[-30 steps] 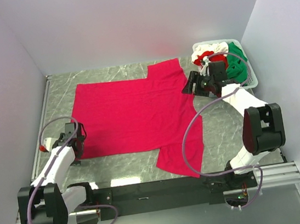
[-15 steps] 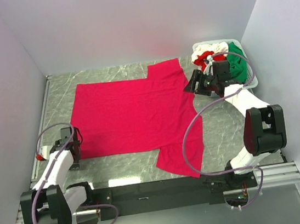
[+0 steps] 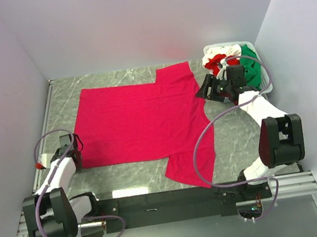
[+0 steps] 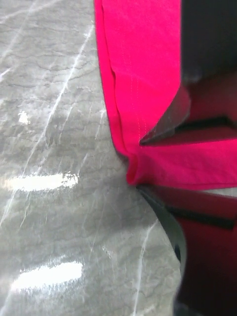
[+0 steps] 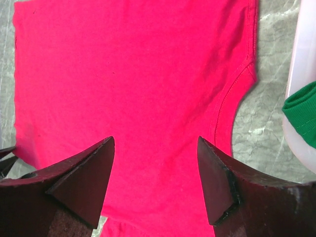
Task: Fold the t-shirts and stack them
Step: Flatten the tshirt out
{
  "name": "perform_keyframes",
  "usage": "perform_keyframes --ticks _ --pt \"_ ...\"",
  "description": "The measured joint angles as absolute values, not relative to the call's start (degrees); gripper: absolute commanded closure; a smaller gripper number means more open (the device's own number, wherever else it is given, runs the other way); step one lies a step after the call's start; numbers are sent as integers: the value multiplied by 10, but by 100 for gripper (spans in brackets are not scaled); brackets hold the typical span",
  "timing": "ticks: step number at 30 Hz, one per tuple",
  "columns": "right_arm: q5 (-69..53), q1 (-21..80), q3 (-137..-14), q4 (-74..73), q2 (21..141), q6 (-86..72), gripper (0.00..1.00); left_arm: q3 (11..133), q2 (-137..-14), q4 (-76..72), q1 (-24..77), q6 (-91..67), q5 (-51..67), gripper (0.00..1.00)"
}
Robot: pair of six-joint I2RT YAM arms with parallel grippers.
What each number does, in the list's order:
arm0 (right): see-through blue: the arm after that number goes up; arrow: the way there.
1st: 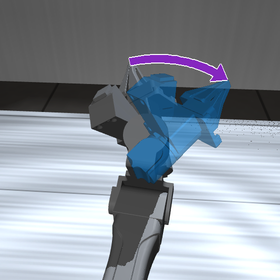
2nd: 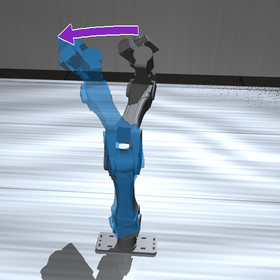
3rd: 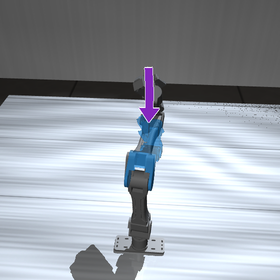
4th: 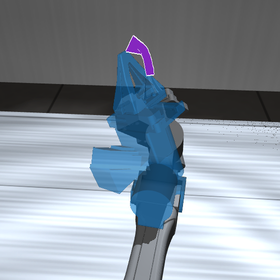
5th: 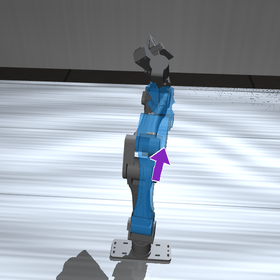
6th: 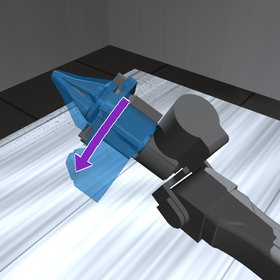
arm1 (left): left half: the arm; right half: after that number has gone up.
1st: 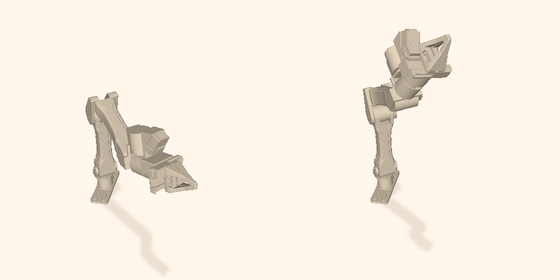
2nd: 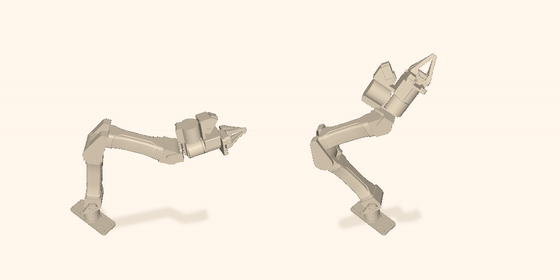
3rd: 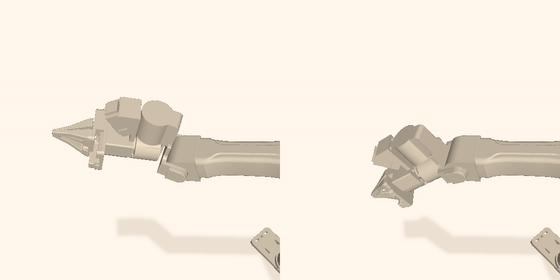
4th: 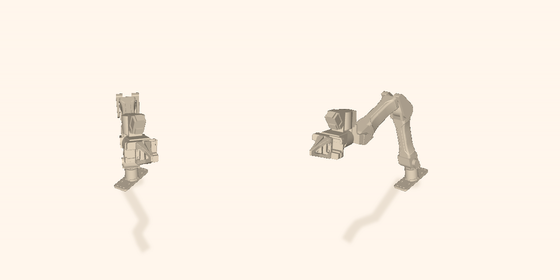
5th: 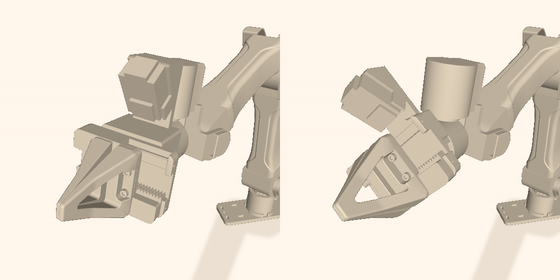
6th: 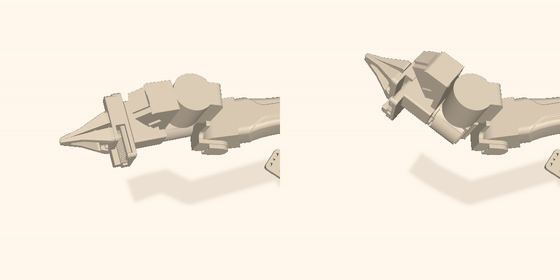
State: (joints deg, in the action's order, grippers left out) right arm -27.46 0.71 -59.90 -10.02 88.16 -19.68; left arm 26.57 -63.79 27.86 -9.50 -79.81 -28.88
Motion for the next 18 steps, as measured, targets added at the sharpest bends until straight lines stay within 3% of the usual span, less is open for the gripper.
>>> perform_keyframes --ticks 6,11,18 --pt "-275 7 -597 -100 882 -197 26 261 -644 266 -97 -787 -281 89" --pt "-274 7 -596 -100 880 -197 26 258 -634 264 -97 -781 -277 99" --pt "-265 13 -592 -104 859 -197 27 256 -577 264 -97 -747 -268 99"
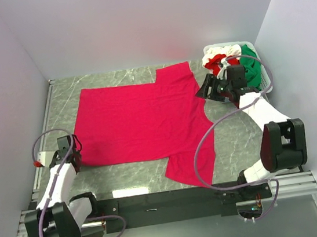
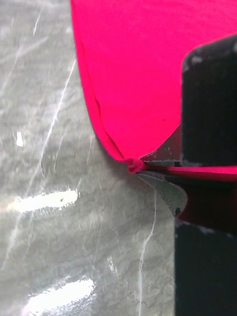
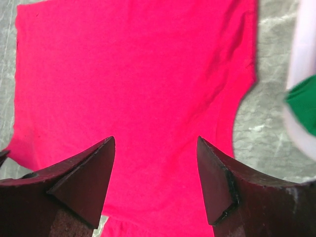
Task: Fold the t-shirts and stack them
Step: Flatten the tshirt out, then fold the tshirt
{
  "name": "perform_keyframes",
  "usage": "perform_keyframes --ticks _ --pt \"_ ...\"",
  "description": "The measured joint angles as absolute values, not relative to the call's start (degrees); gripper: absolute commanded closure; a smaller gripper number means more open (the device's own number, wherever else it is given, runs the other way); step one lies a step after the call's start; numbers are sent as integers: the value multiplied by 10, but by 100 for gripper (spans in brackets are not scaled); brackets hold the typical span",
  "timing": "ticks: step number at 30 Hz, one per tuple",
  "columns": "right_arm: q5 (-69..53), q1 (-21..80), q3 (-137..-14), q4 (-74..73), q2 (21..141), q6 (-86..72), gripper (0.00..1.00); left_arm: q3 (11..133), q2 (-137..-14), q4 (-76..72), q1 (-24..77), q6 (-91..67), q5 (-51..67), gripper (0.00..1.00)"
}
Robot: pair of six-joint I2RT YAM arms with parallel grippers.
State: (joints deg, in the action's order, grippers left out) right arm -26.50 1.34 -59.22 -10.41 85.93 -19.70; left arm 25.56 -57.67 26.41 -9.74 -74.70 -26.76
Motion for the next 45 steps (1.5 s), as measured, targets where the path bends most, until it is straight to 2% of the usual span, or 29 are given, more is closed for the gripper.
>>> perform_keyframes --ticks 4,12,16,22,30,36,45 --pt "-232 56 -593 -117 836 -197 27 256 -547 264 -97 -717 -268 99" --pt "-135 235 -592 -175 776 -208 28 256 -489 258 -97 -622 -260 99" --pt "-61 326 -527 -210 681 -241 28 258 -469 251 -97 -584 -243 99" --pt "27 461 -387 -336 493 -369 30 258 -435 232 -97 -557 -220 99" --pt "98 644 -338 -479 460 -580 30 258 -426 225 -97 -544 -203 99" --pt "110 694 -312 -522 482 -674 30 258 -414 220 -97 -540 -198 99" --pt "109 702 -263 -510 494 -731 29 258 -414 215 -97 -536 -188 99"
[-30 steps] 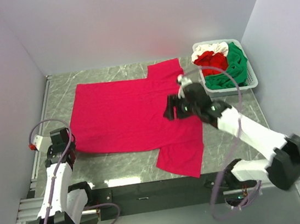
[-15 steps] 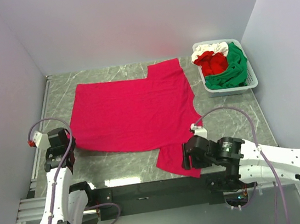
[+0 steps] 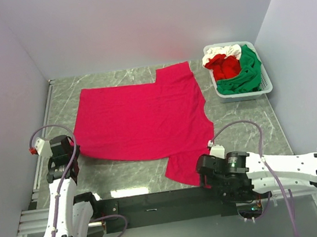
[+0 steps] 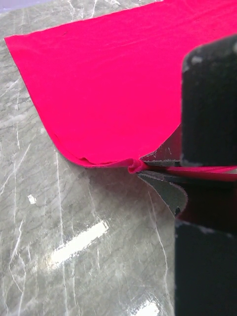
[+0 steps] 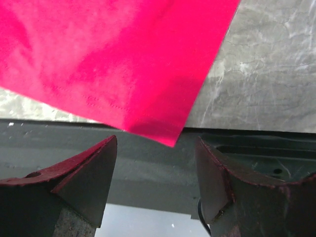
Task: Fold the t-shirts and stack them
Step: Fold the tshirt
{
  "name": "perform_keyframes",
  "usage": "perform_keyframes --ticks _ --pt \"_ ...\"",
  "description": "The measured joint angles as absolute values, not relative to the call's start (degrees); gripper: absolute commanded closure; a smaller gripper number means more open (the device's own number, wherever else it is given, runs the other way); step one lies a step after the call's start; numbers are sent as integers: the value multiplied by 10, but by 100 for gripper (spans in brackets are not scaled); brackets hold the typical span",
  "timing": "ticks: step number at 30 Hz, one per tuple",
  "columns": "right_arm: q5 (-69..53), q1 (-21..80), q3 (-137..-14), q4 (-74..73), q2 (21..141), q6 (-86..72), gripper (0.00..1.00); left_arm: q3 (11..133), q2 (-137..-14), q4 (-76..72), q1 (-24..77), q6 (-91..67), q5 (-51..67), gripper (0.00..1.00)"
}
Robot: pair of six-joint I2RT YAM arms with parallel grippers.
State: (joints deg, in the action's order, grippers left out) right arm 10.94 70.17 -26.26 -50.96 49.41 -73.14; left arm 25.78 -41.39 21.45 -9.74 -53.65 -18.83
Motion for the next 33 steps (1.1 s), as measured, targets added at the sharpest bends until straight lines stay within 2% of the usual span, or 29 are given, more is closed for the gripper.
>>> perform_keyframes --ticks 8,16,17,23,24,27,33 --pt "112 702 -242 -472 504 -748 32 258 -415 208 -97 -536 -182 99" --pt "115 702 -237 -439 526 -750 43 258 -415 208 -97 -533 -181 99" --pt "114 702 -237 -438 527 -750 45 258 -415 208 -97 -533 -181 99" --pt "107 702 -235 -429 538 -758 74 258 -415 208 -97 -532 -179 99" --pt "107 702 -235 -427 540 -760 85 258 -415 208 -97 -532 -179 99" --pt "105 703 -234 -425 545 -767 100 258 -415 208 -97 -532 -178 99" --pt "112 714 -254 -450 559 -777 100 258 -415 208 -97 -532 -178 99"
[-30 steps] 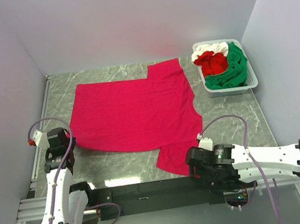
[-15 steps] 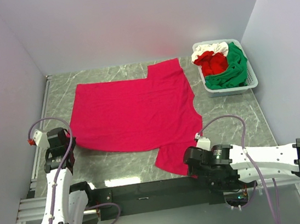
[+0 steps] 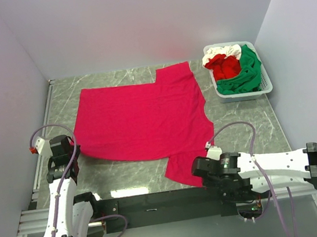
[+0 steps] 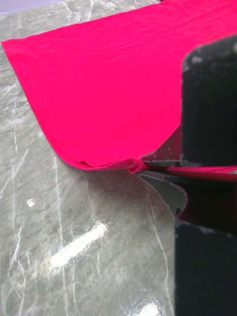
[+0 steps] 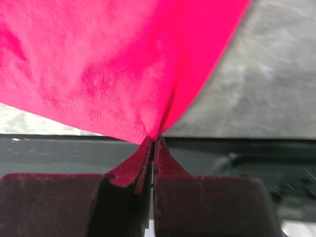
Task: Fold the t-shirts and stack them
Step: Fold the tshirt
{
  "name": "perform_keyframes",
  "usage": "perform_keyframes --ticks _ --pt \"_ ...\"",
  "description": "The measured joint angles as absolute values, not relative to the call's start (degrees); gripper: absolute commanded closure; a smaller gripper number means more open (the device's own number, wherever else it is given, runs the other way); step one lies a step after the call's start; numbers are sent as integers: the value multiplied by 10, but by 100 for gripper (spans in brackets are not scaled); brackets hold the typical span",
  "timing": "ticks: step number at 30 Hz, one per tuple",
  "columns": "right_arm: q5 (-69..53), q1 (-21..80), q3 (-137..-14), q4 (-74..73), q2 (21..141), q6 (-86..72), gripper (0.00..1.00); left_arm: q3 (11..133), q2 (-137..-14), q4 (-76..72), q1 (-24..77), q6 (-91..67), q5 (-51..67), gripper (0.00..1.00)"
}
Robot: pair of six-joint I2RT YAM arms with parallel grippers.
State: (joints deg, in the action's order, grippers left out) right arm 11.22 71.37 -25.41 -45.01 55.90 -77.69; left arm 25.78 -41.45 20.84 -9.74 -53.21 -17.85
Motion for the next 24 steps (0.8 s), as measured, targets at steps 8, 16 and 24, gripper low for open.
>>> perform_keyframes --ticks 8,16,24 --pt "114 755 -287 -536 561 -799 100 258 -408 216 -97 -532 -179 99" --pt "136 762 -345 -580 561 -798 100 259 -403 219 -97 -531 -171 99" --pt "188 599 -405 -561 561 -668 100 290 -469 192 -97 -515 -130 100"
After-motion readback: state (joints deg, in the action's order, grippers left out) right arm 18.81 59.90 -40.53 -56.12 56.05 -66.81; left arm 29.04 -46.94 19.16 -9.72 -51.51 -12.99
